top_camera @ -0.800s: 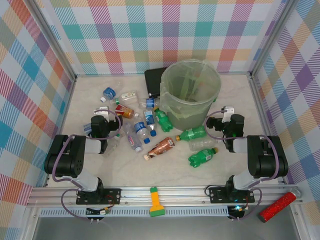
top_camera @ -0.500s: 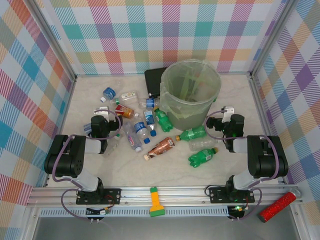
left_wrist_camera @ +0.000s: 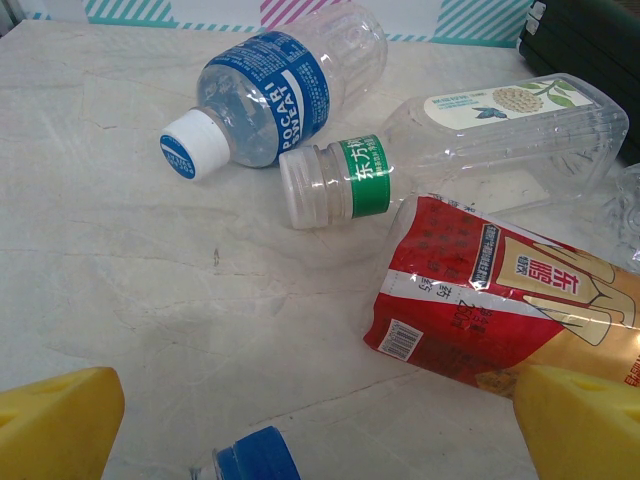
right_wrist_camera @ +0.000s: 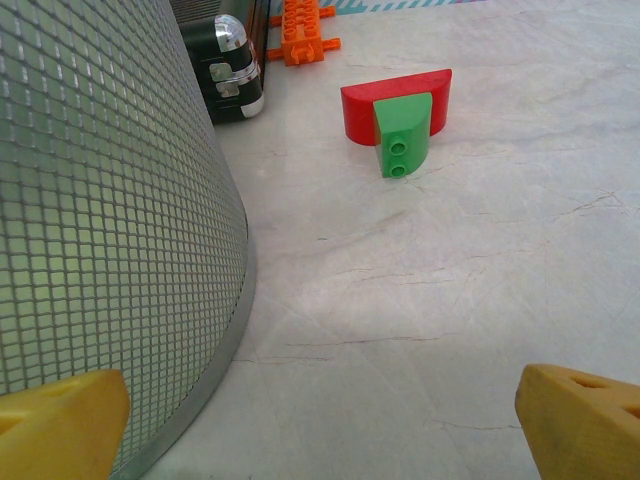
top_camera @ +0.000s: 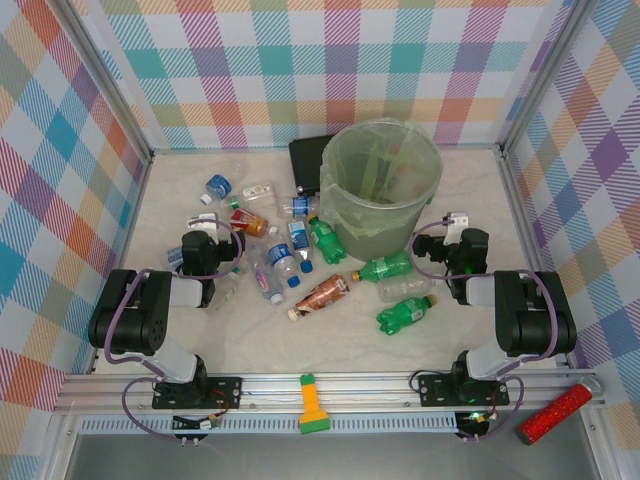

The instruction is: Put the plastic bottles in the bin

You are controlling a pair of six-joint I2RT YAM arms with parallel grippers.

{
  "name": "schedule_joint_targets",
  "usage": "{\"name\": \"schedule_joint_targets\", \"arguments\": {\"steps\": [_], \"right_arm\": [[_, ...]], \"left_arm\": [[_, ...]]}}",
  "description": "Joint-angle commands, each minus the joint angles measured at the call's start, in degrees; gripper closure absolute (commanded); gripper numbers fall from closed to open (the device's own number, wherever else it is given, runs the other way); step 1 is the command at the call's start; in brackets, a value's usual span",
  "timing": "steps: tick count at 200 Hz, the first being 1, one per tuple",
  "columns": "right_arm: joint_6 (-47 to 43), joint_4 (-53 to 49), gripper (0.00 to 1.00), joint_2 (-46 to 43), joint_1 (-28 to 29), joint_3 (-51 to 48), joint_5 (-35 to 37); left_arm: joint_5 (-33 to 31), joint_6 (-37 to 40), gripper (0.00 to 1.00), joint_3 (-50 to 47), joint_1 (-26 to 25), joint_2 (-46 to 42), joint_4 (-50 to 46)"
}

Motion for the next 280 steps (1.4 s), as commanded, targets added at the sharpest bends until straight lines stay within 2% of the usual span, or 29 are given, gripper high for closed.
{"name": "schedule_joint_targets", "arguments": {"steps": [1,18,34,61,73,103,135,144,154,192,209,232,239,280], "right_arm": [[0.13,1.28,0.01,-0.14,0.0,1.06,0.15],[0.09,1.88,0.01,-0.29,0.0,0.63,0.11],[0.42,1.4,0.01,-2.22,0.0,0.06,0.97],[2.2,-8.02,0.01,-9.78,-0.02,1.23,3.51],[3.86,-13.0,0.01,-13.04,-0.04,1.71,4.68],[7.65,-18.11,0.01,-20.92,-0.06,0.1,7.98],[21.83,-42.61,0.01,-29.38,-0.09,6.96,16.28],[29.35,-50.18,0.01,-31.07,-0.09,8.87,19.92],[38.19,-58.24,0.01,-32.62,-0.08,10.96,23.12],[37.87,-65.17,0.01,-38.33,-0.26,12.91,11.58],[38.1,-67.87,0.01,-41.13,-0.33,13.46,8.27],[38.03,-73.18,0.0,-42.52,-0.26,15.44,4.0],[37.96,-74.93,0.03,-42.45,-0.33,16.02,2.61],[37.93,-83.95,0.11,-41.96,-0.35,17.53,-4.9]], "left_arm": [[0.26,-0.43,0.0,0.23,-0.46,-0.04,-1.27],[0.09,-0.42,0.01,0.32,-0.36,-0.56,-1.46],[-2.06,-1.39,0.0,1.89,-0.36,-3.22,-6.66],[-6.06,-3.01,0.0,7.18,-0.28,-9.33,-20.74],[-8.61,-5.57,0.0,10.21,-0.29,-12.83,-27.53],[-13.33,-12.8,0.01,19.08,-0.3,-20.02,-43.93],[-14.17,-22.43,0.01,28.87,-0.19,-24.54,-62.55],[-14.76,-26.37,0.01,30.96,-0.07,-25.4,-68.87],[-11.68,-27.14,0.0,32.38,0.16,-25.87,-72.21],[-1.15,-31.88,0.01,32.19,-0.36,-29.91,-79.13],[0.16,-34.16,0.0,29.56,-2.39,-33.52,-79.2],[-0.52,-35.7,0.0,26.15,-7.21,-39.09,-78.96],[-1.43,-36.2,0.0,25.34,-8.85,-40.6,-79.3],[-8.06,-38.86,0.0,22.98,-22.82,-45.24,-82.88]]}}
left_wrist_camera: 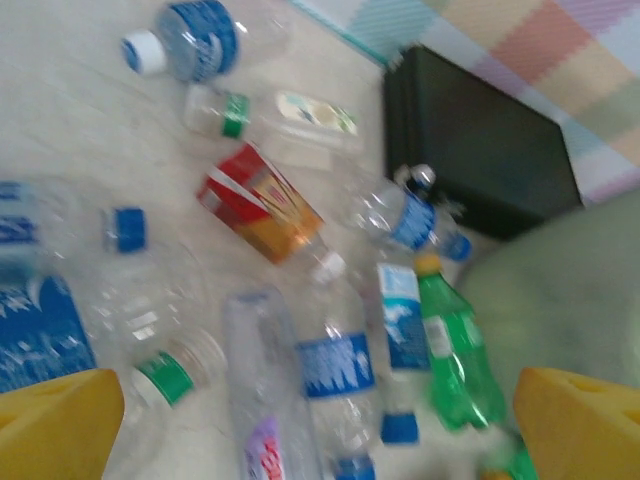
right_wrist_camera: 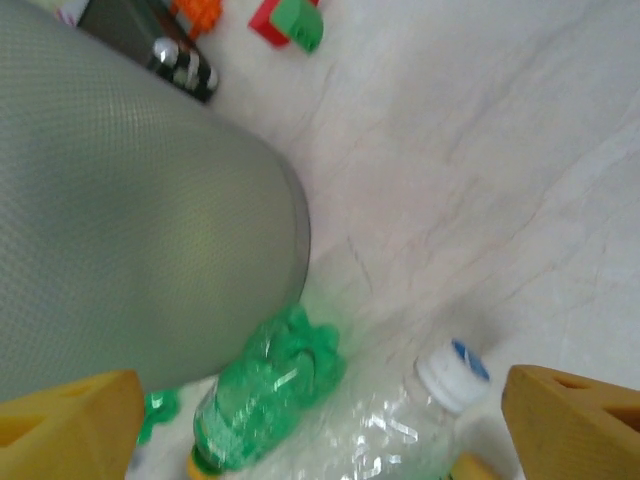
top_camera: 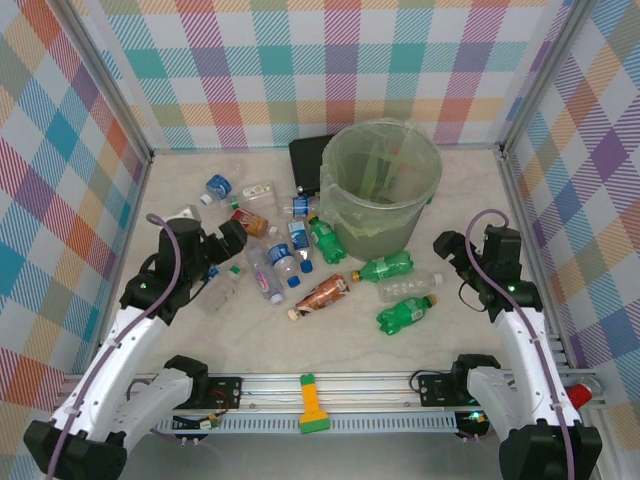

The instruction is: Put the plastic bottles in the bin

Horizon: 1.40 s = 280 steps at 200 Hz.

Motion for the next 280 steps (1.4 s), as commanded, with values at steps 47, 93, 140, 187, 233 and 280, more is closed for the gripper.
{"name": "schedule_joint_targets", "arguments": {"steps": [47,93,140,187,233,280], "right_arm": [[6.5,-16.11,0.2,-4.36,-0.2,-2.66,-14.05],[9.27,-19.8,0.36,-7.69,-0.16,-8.1,-16.12],[12.55,-14.77,0.43,-5.57,-0.2,-12.52,-15.01],[13.02,-8.26,0.46,1.03,-1.26,-14.34,-14.88],[12.75,-3.61,0.49,4.98,-3.52,-14.68,-15.34],[13.04,0.95,0.5,9.71,-5.42,-15.62,-16.46]], "left_arm": [[-8.9,-4.36,0.0,-3.86,-20.17,-4.94,-2.17],[-10.79,-3.25,0.0,-2.45,-27.09,-2.38,-1.93],[-11.51,-2.1,0.01,-1.26,-30.0,-1.56,-2.54],[-11.87,-2.1,0.01,-0.89,-30.85,-2.66,-3.48],[-12.29,-2.41,0.0,-0.88,-31.19,-3.43,-4.21],[-12.09,-2.42,0.01,-0.59,-31.29,-3.21,-4.3]]}}
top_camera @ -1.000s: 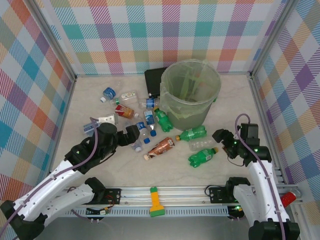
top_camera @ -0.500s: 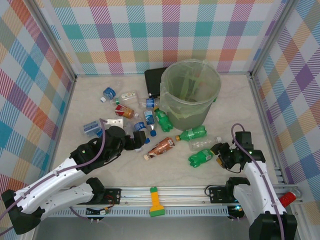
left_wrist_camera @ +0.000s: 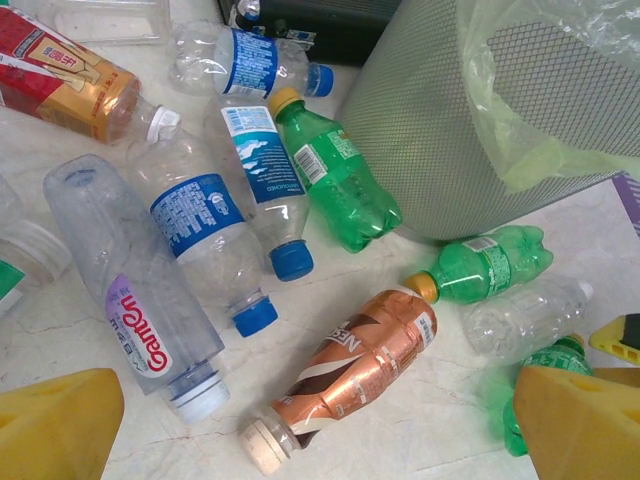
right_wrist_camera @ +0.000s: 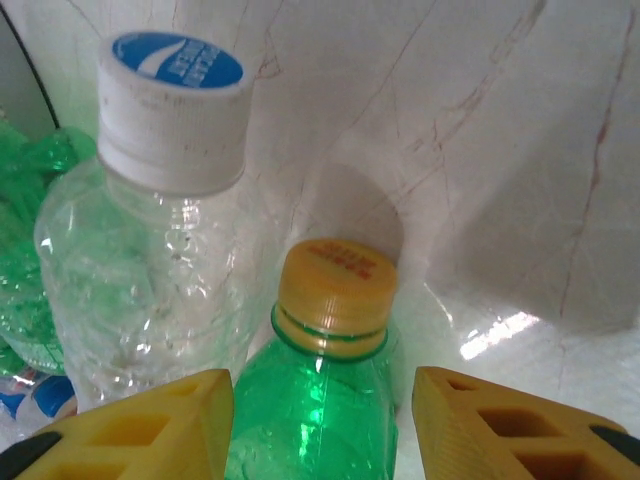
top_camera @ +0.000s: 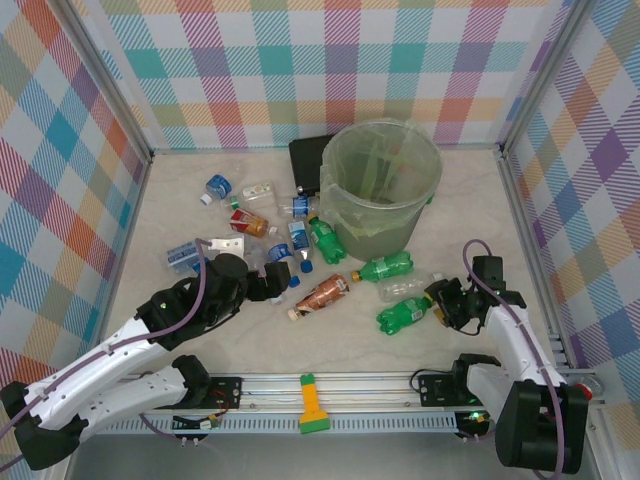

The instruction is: Put the plastic bottles in the bin

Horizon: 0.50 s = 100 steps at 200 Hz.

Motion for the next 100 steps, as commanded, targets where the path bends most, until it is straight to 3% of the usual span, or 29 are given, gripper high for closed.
{"name": "schedule_joint_targets", "arguments": {"steps": [1,100], "right_arm": [[0.57,3.63,0.5,2.08,-0.9,-1.27,-1.72],[2.64,11.83,0.5,7.85,-1.32,-5.35,-4.18]], "left_arm": [[-0.83,0.41,0.01,1.63,-0.83,-0.52,-1.49],[-1.85,0.3,0.0,2.2,-0.83,-0.94,-2.55]]}}
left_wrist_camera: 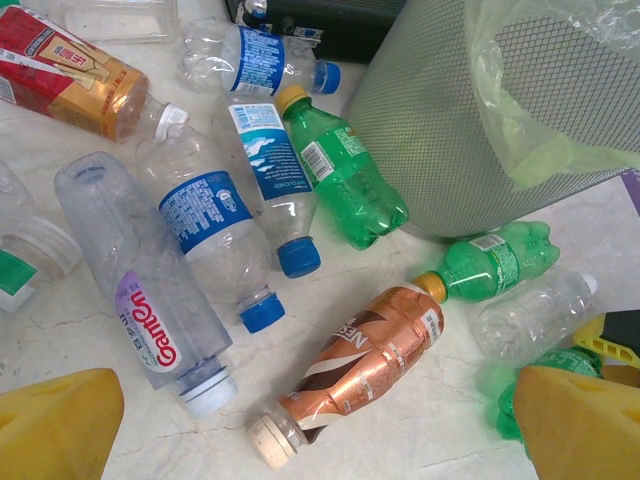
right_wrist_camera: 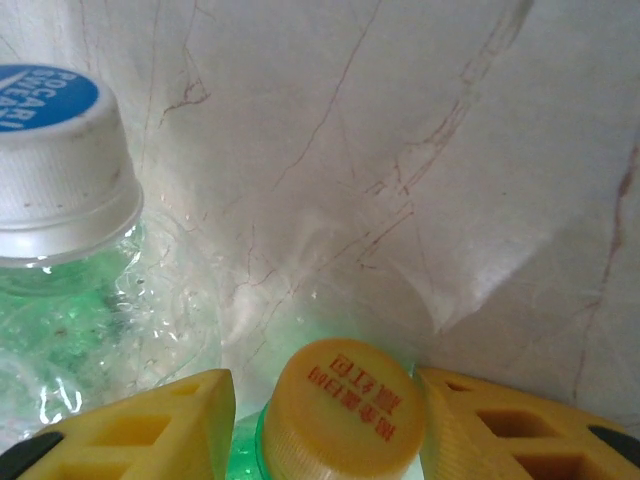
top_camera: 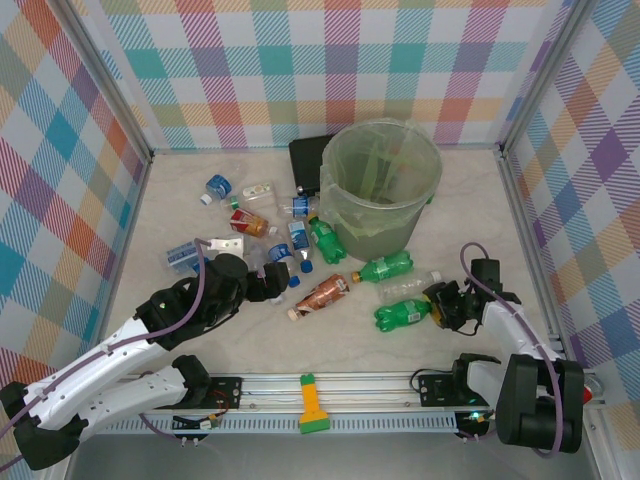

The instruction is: Put the plastic bottles in the bin

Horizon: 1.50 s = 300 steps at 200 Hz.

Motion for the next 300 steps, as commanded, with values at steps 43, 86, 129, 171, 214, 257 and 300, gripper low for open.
{"name": "schedule_joint_targets", "arguments": {"steps": [43,86,129,171,214,257,300], "right_arm": [[0.98,2.31,0.62,0.05,-0.27,-1.9,-0.35],[0.17,-4.71,0.67,-7.9,-0.21,-0.45,1.62],[-2.47,-15.14,0.67,-19.16,-0.21,5.78,6.35],[-5.15,-21.06,0.67,-22.83,-0.21,17.87,8.46],[-9.44,-19.17,0.68,-19.7,-0.21,33.5,8.79],[-12.43,-10.58,0.68,-9.21,-0.14,50.86,6.39],[-14.86,-3.32,0.7,1.8,1.09,65.05,6.24]], "left_arm": [[-2.17,0.18,0.0,2.51,-0.78,-1.47,-2.38],[-3.26,0.1,0.0,2.89,-0.78,-2.21,-3.21],[-4.39,0.46,0.0,3.93,-0.78,-2.66,-4.18],[-4.41,1.0,0.0,4.71,-0.79,-2.92,-4.46],[-3.75,2.53,0.0,5.09,-0.83,-2.71,-3.5],[1.01,6.12,0.0,6.43,-0.79,-1.01,-1.09],[3.84,8.46,0.01,9.75,-0.8,-0.76,-1.91]]}}
